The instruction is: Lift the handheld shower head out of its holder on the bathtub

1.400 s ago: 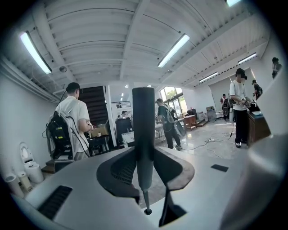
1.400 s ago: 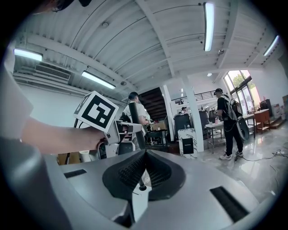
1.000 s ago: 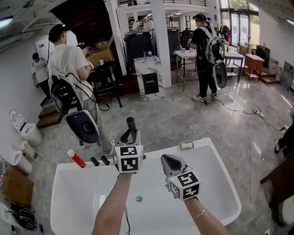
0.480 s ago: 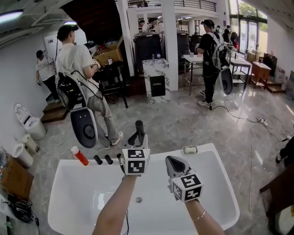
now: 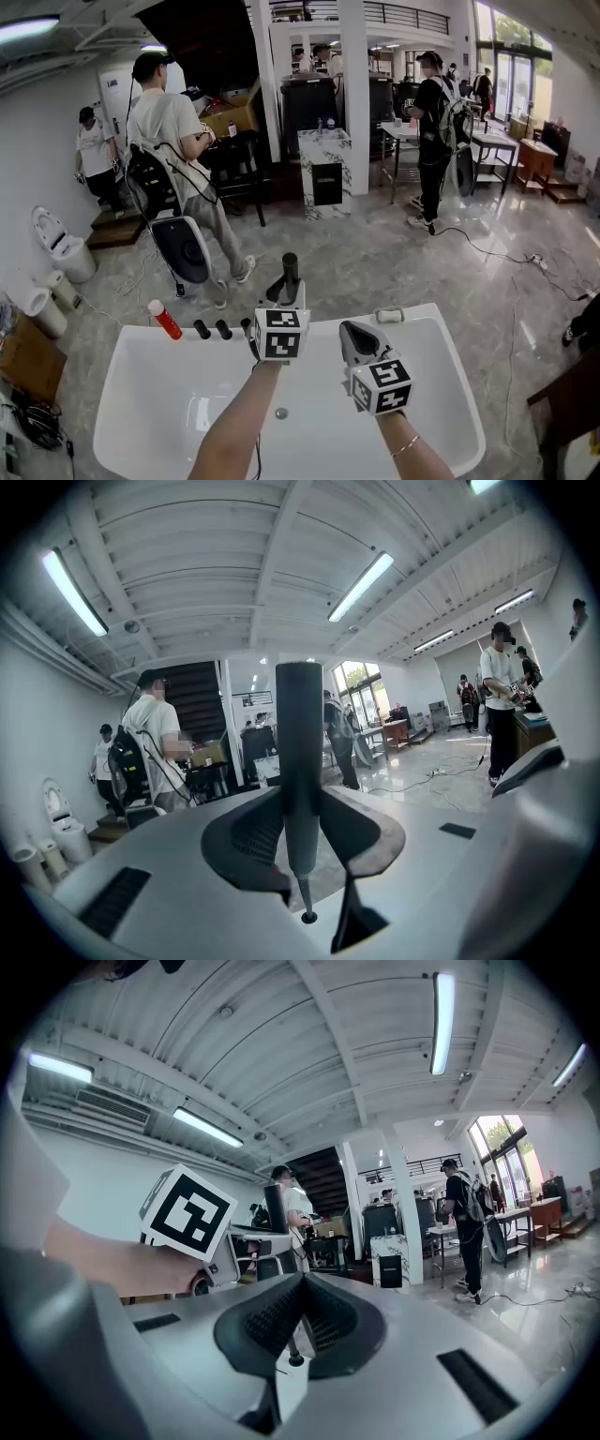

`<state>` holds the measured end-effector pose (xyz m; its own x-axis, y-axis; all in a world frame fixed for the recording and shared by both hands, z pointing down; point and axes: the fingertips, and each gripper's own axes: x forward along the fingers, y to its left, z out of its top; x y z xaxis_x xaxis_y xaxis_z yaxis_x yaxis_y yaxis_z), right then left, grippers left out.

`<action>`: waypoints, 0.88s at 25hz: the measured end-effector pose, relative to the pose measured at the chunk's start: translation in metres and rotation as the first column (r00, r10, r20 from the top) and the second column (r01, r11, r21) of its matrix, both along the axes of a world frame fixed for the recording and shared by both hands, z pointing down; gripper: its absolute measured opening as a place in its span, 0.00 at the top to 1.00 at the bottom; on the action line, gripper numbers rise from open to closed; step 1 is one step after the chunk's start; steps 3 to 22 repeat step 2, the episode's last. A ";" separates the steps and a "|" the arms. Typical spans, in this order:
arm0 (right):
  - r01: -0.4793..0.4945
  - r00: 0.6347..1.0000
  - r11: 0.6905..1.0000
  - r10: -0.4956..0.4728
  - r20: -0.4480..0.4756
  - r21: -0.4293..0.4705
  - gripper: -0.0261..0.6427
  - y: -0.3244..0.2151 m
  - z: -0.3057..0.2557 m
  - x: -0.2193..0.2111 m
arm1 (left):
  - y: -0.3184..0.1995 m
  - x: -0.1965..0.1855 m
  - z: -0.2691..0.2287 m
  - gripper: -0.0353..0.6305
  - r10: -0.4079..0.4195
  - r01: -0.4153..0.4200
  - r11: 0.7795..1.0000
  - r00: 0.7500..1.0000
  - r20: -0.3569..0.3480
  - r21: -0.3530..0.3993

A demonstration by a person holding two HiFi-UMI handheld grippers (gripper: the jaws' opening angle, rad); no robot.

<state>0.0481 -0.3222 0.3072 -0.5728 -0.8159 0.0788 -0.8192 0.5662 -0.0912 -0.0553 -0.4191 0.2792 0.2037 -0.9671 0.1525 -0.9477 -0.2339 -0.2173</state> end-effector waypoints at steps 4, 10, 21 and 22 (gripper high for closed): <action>0.000 1.000 1.000 0.000 0.001 0.004 0.96 0.001 0.000 0.000 | 0.001 0.000 0.001 0.74 0.000 0.000 1.000 1.000 0.001 0.000; 0.000 1.000 1.000 0.000 0.001 0.004 0.96 0.001 0.000 0.000 | 0.001 0.000 0.001 0.74 0.000 0.000 1.000 1.000 0.001 0.000; 0.000 1.000 1.000 0.000 0.001 0.004 0.96 0.001 0.000 0.000 | 0.001 0.000 0.001 0.74 0.000 0.000 1.000 1.000 0.001 0.000; 0.000 1.000 1.000 0.000 0.001 0.004 0.96 0.001 0.000 0.000 | 0.001 0.000 0.001 0.74 0.000 0.000 1.000 1.000 0.001 0.000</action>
